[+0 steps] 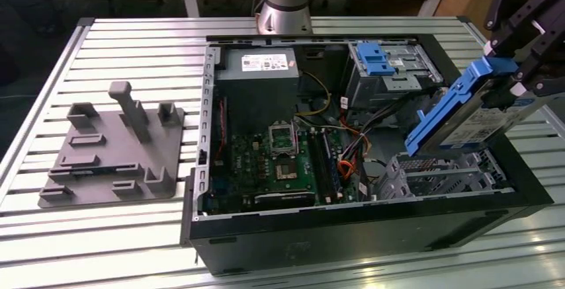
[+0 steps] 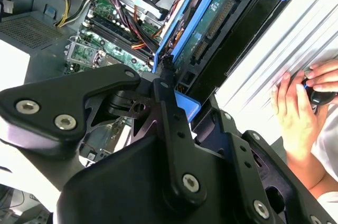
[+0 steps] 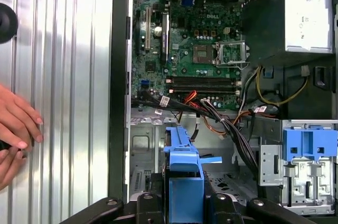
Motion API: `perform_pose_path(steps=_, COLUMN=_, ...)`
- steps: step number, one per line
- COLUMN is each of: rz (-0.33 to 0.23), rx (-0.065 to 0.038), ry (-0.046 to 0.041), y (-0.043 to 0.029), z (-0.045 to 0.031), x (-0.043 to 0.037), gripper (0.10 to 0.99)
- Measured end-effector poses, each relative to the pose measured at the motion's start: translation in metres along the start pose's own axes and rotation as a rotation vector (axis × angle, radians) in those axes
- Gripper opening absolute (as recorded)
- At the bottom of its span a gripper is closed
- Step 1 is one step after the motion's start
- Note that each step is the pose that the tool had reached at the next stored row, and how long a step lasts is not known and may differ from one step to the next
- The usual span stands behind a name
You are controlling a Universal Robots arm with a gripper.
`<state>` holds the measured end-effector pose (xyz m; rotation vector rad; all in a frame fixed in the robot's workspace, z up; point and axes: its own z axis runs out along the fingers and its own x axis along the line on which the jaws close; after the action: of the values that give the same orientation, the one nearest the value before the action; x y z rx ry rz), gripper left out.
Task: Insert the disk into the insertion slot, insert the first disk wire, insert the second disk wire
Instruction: 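Insert the disk into the insertion slot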
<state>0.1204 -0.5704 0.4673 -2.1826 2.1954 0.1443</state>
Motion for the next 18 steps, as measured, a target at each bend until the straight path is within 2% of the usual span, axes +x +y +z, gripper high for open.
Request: perform_pose_path(steps=18, rz=-0.011, rx=-0.001, ry=0.0005, y=-0.0002, z=0.0063, x=0.0012, gripper=0.365)
